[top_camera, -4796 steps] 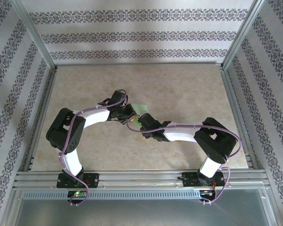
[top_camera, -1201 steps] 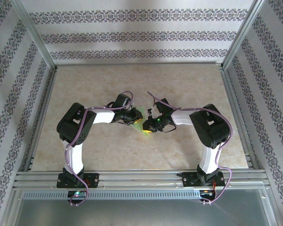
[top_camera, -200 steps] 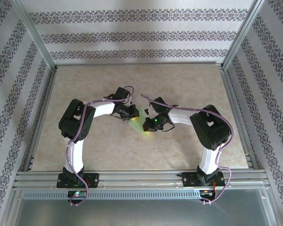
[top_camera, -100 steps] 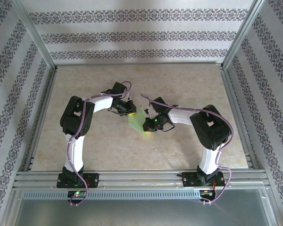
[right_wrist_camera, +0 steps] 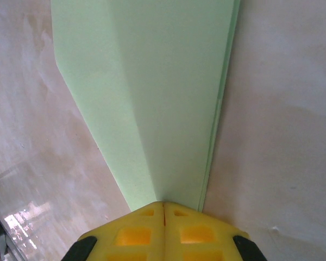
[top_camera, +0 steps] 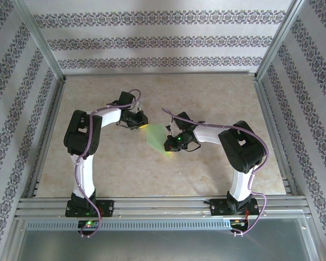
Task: Fold a paper plane with a square sheet of paper (pick it up from the middle)
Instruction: Fourth fold the wing at the center of the table.
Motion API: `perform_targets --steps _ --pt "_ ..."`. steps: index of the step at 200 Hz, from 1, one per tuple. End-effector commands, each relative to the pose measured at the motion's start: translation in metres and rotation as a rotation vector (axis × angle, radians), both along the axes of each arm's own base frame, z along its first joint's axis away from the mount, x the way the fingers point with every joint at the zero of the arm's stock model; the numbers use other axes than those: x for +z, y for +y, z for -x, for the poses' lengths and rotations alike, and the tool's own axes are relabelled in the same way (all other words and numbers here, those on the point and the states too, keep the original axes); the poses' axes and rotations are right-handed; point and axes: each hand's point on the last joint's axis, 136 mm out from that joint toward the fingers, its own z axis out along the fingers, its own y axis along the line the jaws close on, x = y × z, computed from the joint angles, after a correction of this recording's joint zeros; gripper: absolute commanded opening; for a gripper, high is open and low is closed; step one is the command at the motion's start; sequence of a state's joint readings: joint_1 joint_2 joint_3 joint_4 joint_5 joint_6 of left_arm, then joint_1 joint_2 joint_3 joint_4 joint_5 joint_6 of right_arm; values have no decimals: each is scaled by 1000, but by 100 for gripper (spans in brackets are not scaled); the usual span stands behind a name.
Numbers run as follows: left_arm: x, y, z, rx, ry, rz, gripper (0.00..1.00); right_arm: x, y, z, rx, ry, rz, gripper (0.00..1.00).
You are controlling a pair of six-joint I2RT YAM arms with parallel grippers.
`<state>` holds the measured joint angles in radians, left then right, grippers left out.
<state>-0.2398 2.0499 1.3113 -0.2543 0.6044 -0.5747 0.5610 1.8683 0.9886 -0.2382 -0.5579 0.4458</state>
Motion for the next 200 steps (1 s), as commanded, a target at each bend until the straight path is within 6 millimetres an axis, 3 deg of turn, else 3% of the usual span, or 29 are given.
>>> perform_targets --steps 1,37,69,106,139,170,200 --pt "43 13 -9 90 -121 20 14 -64 -59 55 -18 201 310 5" --pt "62 -2 15 118 -145 72 15 -65 -59 56 -19 206 308 5" --pt "47 -35 32 73 -110 90 15 -66 -59 57 -20 211 305 5" --pt "23 -67 28 10 -66 76 13 -68 -60 59 -21 217 307 5" --pt "0 -65 24 19 -29 21 13 -66 -58 57 -22 209 298 5" --pt "-23 -56 35 24 23 -30 12 -61 -55 56 -17 205 275 5" --pt "-33 -50 43 27 44 -58 12 -31 -31 39 -2 126 144 5"
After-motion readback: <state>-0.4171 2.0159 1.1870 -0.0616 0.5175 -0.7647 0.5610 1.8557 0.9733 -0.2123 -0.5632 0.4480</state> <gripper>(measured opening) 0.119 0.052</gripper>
